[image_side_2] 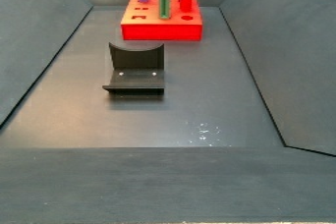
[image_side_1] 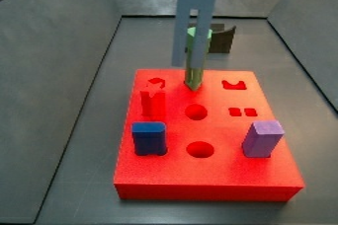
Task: Pick up the double-square object. Move up. Rotate the double-square object. Place the double-square object on the fixture. Regrasp the double-square object. Move to above the board. Insert the double-square object.
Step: Insert the double-square object.
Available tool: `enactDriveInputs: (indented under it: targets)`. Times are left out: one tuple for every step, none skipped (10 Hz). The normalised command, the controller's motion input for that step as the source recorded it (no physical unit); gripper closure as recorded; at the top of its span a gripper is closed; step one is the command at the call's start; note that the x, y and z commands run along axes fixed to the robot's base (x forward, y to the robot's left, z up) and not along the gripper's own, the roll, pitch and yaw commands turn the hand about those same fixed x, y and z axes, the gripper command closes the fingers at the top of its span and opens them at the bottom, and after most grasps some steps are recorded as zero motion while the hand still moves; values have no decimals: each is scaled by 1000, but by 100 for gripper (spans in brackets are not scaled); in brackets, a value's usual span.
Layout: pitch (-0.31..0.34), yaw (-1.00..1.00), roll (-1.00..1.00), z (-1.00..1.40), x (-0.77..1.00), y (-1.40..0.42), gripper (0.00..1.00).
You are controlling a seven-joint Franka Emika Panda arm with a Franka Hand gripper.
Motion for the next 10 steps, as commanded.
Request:
enactDriveInputs:
  targets:
    - [0, 0, 50, 0, 0, -137, 100]
    - [-177, 0, -74, -174, 563, 0, 100]
    - [-380, 0, -117, -274, 751, 0, 100]
    - [-293, 0, -94, -294, 914, 11, 100]
    - [-236, 0, -31, -157, 977, 0, 100]
    - [-66, 0, 89, -23, 1000, 0, 100]
    - [101, 0, 411, -134, 1000, 26, 100]
    - [210, 20, 497, -49, 911, 0, 100]
    - [211, 23, 500, -29, 900, 0, 100]
    - [213, 23, 500, -29, 903, 0, 100]
